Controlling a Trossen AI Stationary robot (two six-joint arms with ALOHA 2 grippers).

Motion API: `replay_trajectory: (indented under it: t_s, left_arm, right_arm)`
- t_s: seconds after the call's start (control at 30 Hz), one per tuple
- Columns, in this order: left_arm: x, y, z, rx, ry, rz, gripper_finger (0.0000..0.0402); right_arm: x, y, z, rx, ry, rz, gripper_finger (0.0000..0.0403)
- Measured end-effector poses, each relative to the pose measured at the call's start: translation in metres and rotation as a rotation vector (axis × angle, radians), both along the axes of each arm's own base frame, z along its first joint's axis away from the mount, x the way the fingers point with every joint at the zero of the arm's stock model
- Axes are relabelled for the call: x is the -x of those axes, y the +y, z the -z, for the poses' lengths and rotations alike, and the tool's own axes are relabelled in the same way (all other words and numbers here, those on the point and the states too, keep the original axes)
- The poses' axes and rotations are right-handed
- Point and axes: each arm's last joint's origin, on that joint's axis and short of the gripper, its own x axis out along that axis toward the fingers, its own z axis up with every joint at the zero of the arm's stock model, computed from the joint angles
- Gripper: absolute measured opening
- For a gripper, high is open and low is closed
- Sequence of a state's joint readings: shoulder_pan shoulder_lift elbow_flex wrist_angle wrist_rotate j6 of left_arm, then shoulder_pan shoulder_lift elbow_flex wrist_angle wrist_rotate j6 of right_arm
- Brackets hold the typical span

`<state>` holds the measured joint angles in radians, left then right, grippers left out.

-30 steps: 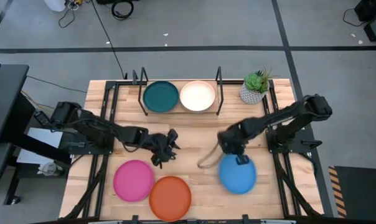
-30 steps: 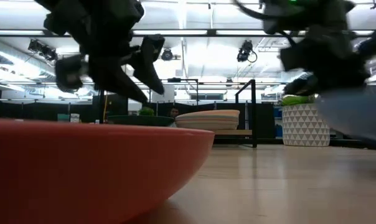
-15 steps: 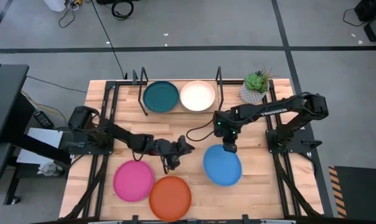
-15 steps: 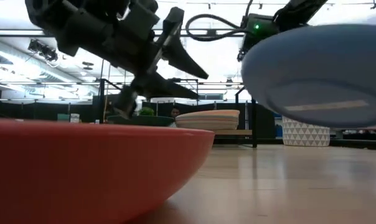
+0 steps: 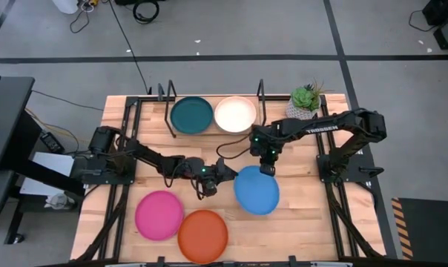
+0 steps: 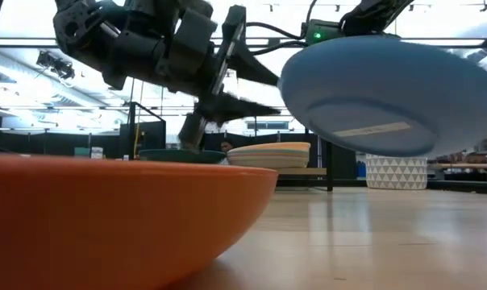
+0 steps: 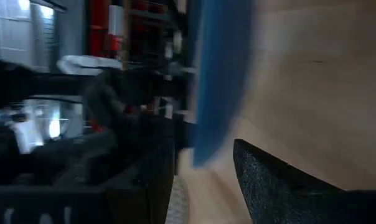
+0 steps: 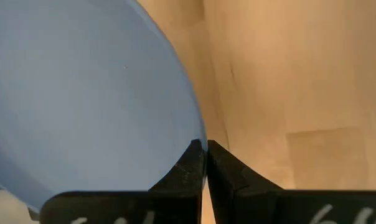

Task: Place and stack plates onto a shelf
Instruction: Stack the blue plate on top of the dark green plate

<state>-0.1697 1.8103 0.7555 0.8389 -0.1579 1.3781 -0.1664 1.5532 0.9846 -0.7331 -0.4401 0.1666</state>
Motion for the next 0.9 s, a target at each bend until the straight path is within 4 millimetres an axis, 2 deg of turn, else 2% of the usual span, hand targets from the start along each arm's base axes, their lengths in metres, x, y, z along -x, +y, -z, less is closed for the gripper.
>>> replay_trajectory:
  t_s: [0.2,0.43,0.67,0.77,0.9]
  left_arm:
    - [-0.001,0.000,0.000,-0.058,0.000,0.052,0.0172]
    - [-0.005,-0.004,-0.003,-0.042,0.003,0.168,0.0172]
    - [-0.014,-0.006,-0.007,-0.023,0.089,0.202,0.0170]
    - [-0.015,-0.006,-0.008,0.027,0.104,0.189,0.0154]
    - [-0.014,-0.007,-0.007,0.065,0.115,0.180,0.0110]
  right_arm:
    - [0.001,-0.004,-0.001,-0.008,0.010,0.012,0.0014]
    - [0.000,-0.005,-0.001,-0.014,0.001,0.030,0.0014]
    - [-0.002,-0.010,-0.002,-0.030,-0.017,0.065,0.0016]
    - [-0.002,-0.010,-0.002,-0.030,-0.026,0.062,0.0016]
    - [-0.003,-0.010,-0.003,-0.027,-0.039,0.058,0.0021]
